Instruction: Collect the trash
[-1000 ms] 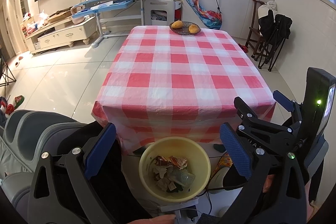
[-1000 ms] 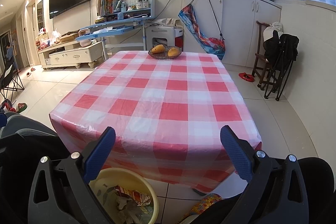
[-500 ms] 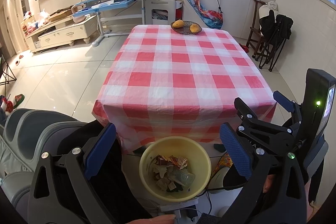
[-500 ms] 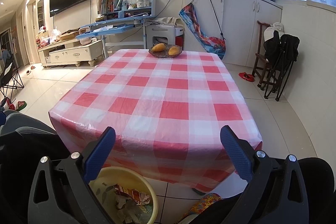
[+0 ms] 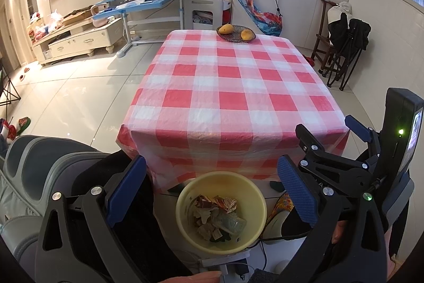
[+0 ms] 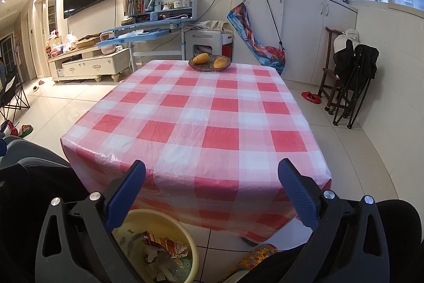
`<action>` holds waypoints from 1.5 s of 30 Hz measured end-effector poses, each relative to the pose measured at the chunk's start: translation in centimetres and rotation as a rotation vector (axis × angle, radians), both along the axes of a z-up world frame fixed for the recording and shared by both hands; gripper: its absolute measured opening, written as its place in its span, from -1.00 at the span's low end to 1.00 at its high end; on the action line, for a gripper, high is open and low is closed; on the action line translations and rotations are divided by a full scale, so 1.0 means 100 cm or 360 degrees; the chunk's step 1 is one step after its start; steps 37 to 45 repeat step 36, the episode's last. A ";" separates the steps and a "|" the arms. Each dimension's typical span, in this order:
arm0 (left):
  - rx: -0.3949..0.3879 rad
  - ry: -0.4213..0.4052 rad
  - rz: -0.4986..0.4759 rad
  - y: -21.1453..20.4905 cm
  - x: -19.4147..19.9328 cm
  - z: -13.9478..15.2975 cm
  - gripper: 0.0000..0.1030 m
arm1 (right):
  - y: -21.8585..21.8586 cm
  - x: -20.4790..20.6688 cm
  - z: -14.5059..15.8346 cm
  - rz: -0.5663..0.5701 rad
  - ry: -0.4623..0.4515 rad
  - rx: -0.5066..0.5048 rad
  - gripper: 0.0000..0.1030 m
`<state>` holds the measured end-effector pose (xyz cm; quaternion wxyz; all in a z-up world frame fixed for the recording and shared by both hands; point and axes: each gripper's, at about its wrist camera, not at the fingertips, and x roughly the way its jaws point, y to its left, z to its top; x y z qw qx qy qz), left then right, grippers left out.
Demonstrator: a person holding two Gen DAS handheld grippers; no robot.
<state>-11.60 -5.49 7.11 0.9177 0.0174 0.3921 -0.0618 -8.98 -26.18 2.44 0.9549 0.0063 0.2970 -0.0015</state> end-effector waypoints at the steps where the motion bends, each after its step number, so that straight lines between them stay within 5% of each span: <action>1: 0.0000 0.0000 0.0000 0.000 0.000 0.000 0.86 | -0.002 -0.001 0.000 0.0000 0.0001 -0.0001 0.85; 23: -0.0128 0.0033 -0.0011 0.013 0.000 -0.007 0.85 | -0.004 0.008 -0.002 0.0039 0.0052 -0.0031 0.85; 28: -0.0110 0.0063 -0.0034 0.012 0.013 -0.005 0.85 | -0.013 0.041 0.012 0.0044 0.0048 -0.0063 0.85; 36: -0.0075 0.0137 0.0007 0.016 0.052 -0.012 0.85 | -0.048 0.161 0.010 0.0014 0.0219 -0.0072 0.85; 45: -0.0075 0.0137 0.0007 0.016 0.052 -0.012 0.85 | -0.048 0.161 0.010 0.0014 0.0219 -0.0072 0.85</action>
